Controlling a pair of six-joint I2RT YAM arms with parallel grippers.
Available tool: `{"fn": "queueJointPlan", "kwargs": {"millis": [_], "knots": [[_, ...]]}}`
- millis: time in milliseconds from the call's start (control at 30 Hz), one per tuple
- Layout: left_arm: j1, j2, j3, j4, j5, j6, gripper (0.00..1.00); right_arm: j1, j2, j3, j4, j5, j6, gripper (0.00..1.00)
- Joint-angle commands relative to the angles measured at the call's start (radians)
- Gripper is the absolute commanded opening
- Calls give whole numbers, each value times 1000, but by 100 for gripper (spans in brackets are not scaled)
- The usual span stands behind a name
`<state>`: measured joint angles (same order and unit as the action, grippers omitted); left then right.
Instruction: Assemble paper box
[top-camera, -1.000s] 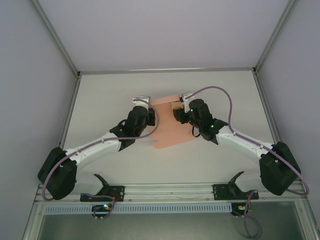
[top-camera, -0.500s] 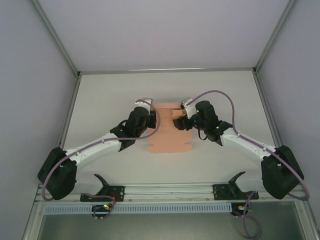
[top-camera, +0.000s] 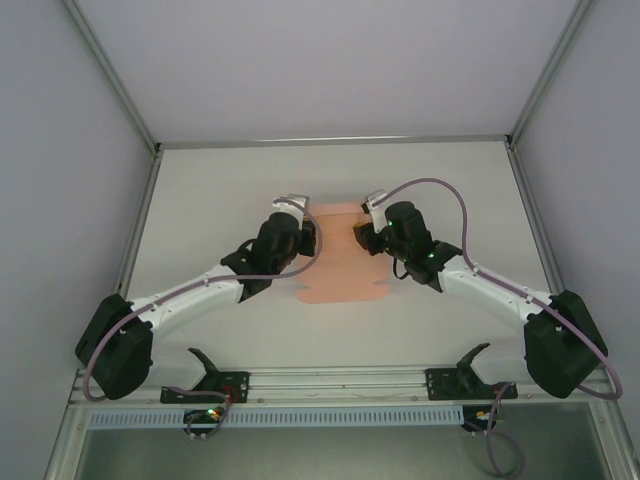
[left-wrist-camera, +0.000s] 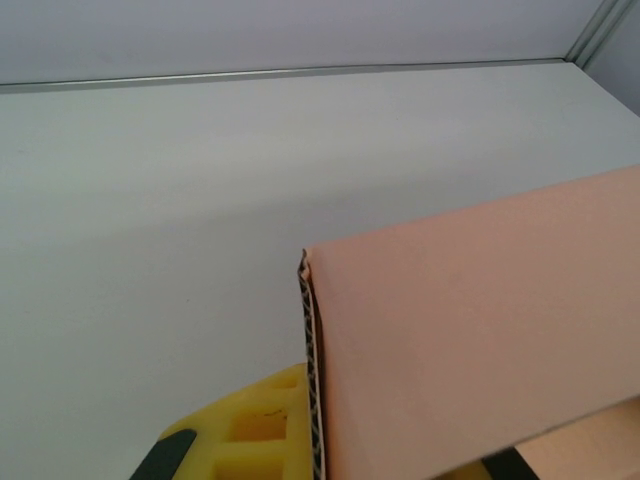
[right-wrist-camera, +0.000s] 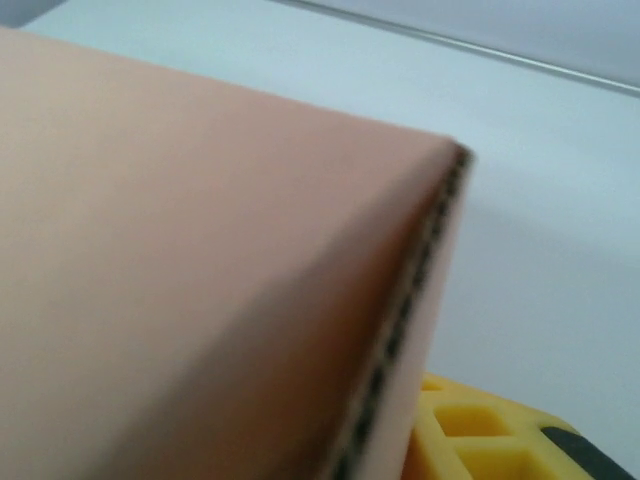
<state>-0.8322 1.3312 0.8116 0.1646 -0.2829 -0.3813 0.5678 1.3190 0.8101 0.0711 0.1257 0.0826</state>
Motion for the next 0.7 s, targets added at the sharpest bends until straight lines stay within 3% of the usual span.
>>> {"fn": "queueJointPlan", "kwargs": {"millis": [0,167,267,400,500,667], "knots": [[-16,-4,46,24,-13,-1,0,9,0,35,-97,350,69,41],[-24,9,60,10,-23,-4,0,12,-8,12,-114,564,205,44],[-30,9,61,12,-26,-7,0,12,-5,7,-109,629,244,39],[-36,12,65,17,-17,-10,0,11,9,24,-118,692,276,39],[-39,21,67,21,-13,-13,0,11,20,31,-87,649,234,44],[-41,33,72,15,-22,-19,0,13,-6,-2,-7,381,126,59]]}}
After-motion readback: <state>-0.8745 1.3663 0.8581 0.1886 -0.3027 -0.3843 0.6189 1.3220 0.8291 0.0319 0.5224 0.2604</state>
